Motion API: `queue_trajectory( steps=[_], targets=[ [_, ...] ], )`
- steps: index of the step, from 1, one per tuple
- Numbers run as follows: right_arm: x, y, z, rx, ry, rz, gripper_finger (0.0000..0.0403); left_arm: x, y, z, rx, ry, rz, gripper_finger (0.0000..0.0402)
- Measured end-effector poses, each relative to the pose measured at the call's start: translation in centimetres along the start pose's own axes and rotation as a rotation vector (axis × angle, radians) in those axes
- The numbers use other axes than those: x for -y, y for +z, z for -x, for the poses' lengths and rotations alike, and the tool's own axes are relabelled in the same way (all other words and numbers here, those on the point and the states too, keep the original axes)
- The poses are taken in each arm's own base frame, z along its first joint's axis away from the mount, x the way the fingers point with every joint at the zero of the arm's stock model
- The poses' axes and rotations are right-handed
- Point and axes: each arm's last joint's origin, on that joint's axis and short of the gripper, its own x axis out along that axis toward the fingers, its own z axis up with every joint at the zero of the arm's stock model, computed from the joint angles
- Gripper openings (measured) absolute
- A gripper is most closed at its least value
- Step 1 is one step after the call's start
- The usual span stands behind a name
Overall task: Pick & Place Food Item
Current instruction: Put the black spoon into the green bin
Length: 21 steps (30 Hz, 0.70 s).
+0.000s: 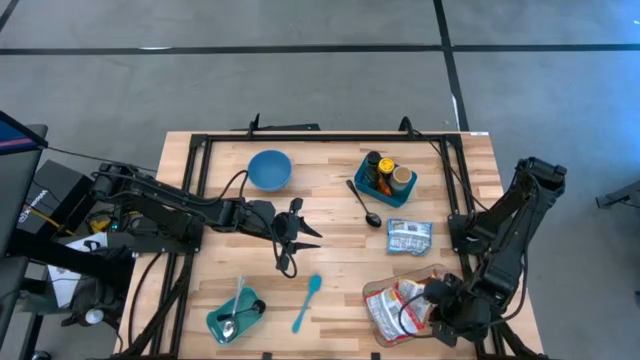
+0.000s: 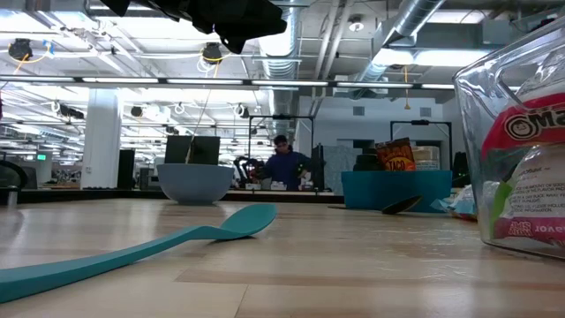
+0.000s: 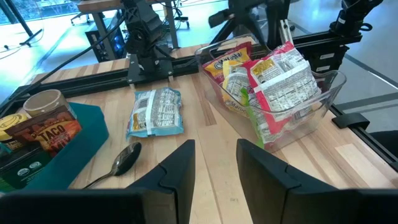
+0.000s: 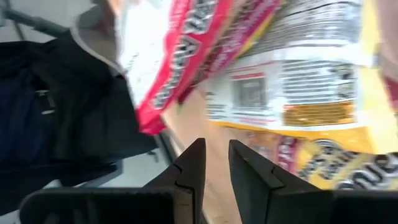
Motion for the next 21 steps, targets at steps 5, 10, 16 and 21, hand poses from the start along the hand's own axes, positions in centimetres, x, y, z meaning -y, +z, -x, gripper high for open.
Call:
queue_trajectory(
  steps=[5, 10, 16, 21],
  targets=[
    [0.4, 0.6, -0.1, 0.030, -0.043, 0.002, 0.0066, 0.0, 0.0, 0.0, 0.000, 0.000, 0.000, 0.0111],
    [0.4, 1.5, 0.0, 0.044, -0.044, 0.048, 0.0066, 0.0, 0.0, 0.0, 0.000, 0.000, 0.000, 0.0111],
    [-0.4, 3.0, 1.0, 0.114, -0.038, 0.151, 0.0066, 0.0, 0.0, 0.0, 0.000, 0.000, 0.000, 0.0111],
    [-0.8, 4.4, 2.0, 0.177, -0.072, 0.232, 0.0066, 0.0, 0.0, 0.0, 0.000, 0.000, 0.000, 0.0111]
  ],
)
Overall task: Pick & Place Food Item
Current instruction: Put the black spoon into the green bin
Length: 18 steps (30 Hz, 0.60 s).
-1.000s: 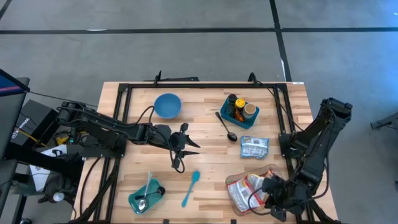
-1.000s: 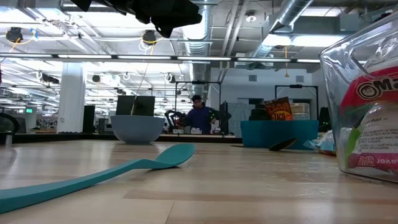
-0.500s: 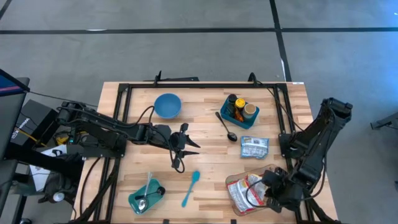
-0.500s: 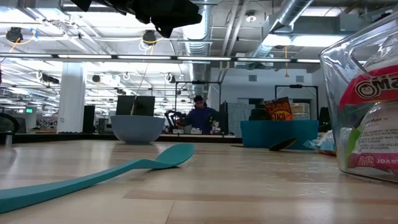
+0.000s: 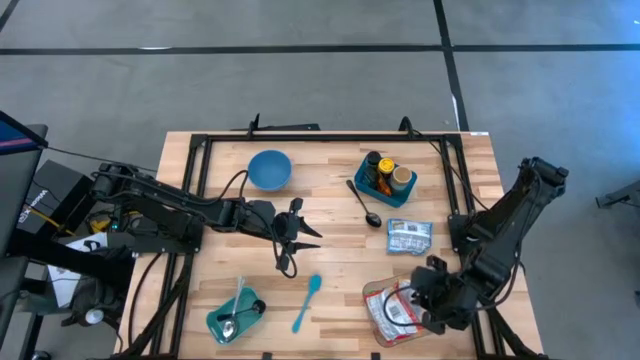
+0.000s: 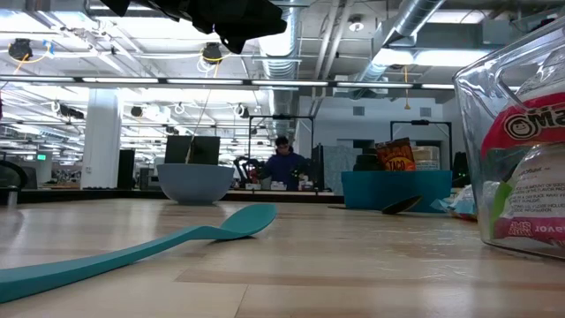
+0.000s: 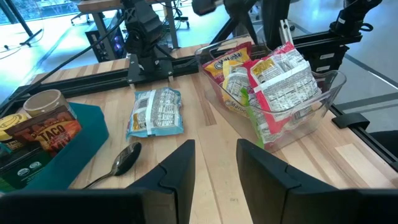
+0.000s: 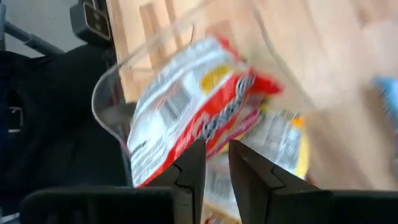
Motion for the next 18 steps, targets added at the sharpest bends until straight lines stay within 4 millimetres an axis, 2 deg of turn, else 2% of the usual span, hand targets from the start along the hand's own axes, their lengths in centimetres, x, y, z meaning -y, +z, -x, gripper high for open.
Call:
queue_trajectory(
  steps=[8, 18],
  targets=[
    [0.3, 2.9, 1.0, 0.148, -0.078, 0.141, 0.0066, 0.0, 0.0, 0.0, 0.000, 0.000, 0.000, 0.0111],
    [2.2, 6.5, 0.7, 0.318, -0.256, 0.157, 0.0066, 0.0, 0.0, 0.0, 0.000, 0.000, 0.000, 0.0111]
  ],
)
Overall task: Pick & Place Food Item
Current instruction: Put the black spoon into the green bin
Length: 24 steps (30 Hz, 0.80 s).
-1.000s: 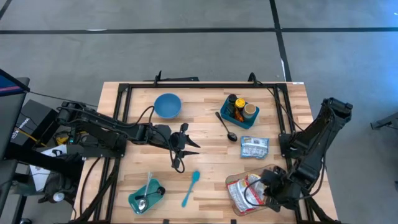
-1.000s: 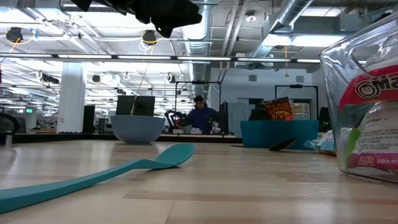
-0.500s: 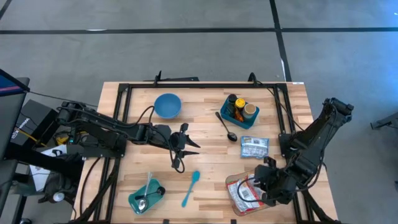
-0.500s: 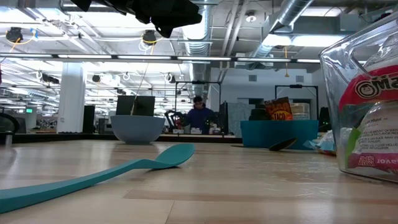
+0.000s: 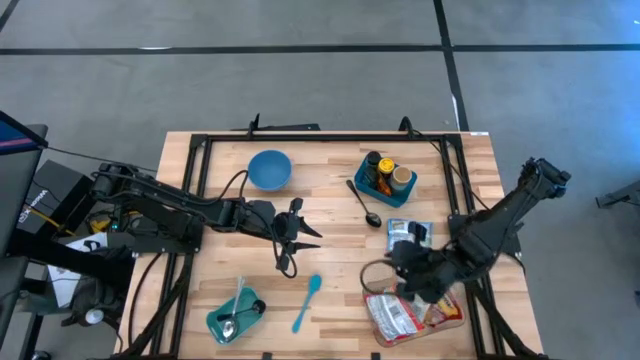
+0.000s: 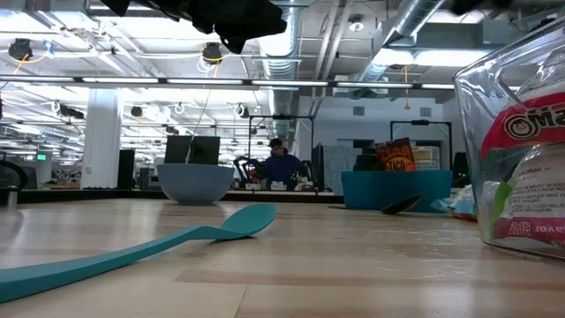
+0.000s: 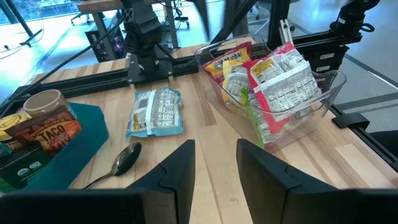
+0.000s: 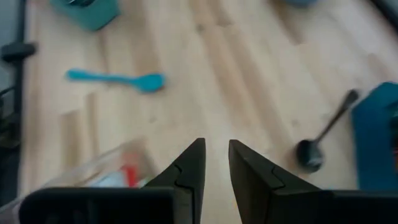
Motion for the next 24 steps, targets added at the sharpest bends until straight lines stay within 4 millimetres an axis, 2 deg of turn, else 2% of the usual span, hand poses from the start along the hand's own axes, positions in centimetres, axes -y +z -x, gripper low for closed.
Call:
queue_trajectory(
  steps=[8, 19, 24],
  targets=[
    [2.2, 1.8, -1.6, 0.057, -0.145, -0.038, 0.0066, 0.0, -0.3, 0.0, -0.029, -0.003, 0.022, 0.0111],
    [4.9, 2.6, -3.8, 0.022, -0.257, -0.094, 0.0066, 0.3, -2.2, 0.3, -0.231, 0.001, 0.237, 0.0111],
    [5.8, 3.1, -4.4, 0.023, -0.286, -0.131, 0.0066, 0.4, -3.0, 0.5, -0.315, 0.006, 0.262, 0.0111]
  ],
)
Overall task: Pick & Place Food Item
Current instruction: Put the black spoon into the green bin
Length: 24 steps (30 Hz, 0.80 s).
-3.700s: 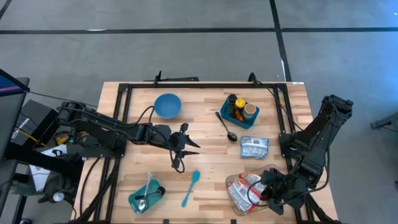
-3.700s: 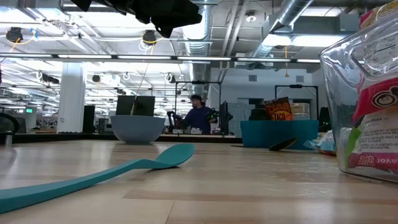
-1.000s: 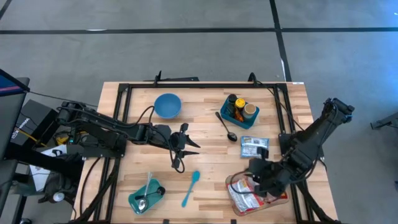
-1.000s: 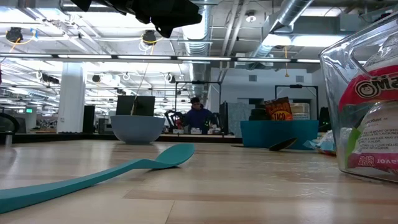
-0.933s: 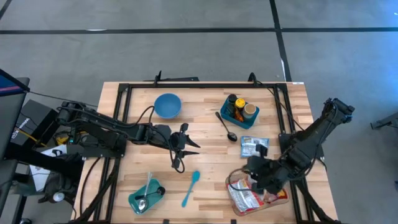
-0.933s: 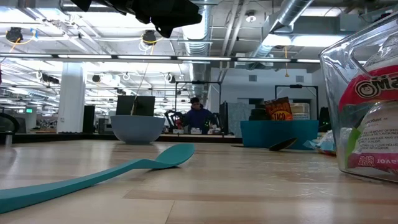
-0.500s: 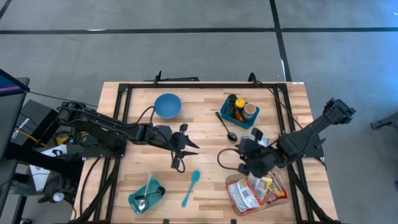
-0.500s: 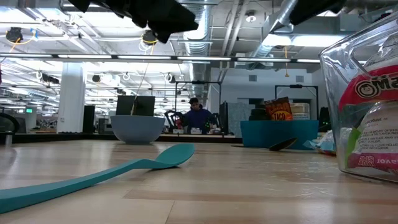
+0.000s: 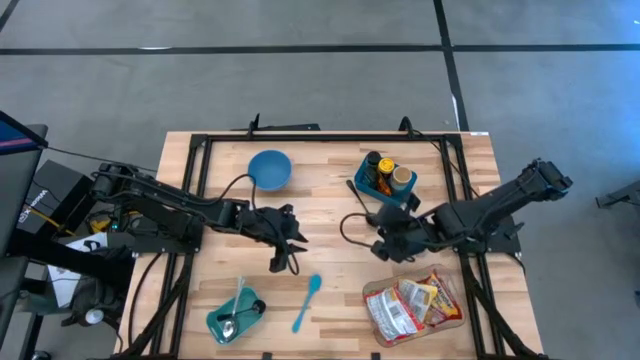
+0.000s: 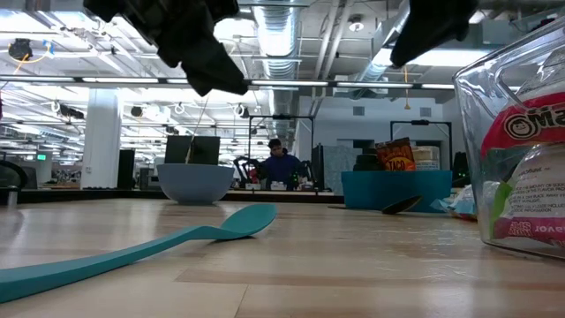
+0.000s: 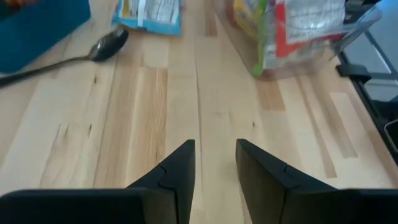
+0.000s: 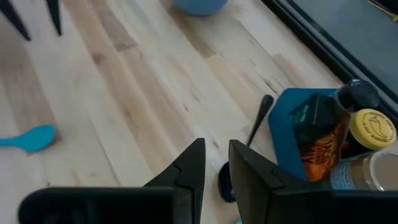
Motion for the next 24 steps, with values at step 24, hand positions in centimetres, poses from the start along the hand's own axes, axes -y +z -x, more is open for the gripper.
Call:
queue_trajectory(
  steps=[24],
  targets=[
    [3.2, 2.5, -6.0, -0.227, 0.048, -0.190, 0.0066, -0.2, 0.0, 0.0, 0.002, 0.061, -0.002, 0.0111]
  ],
)
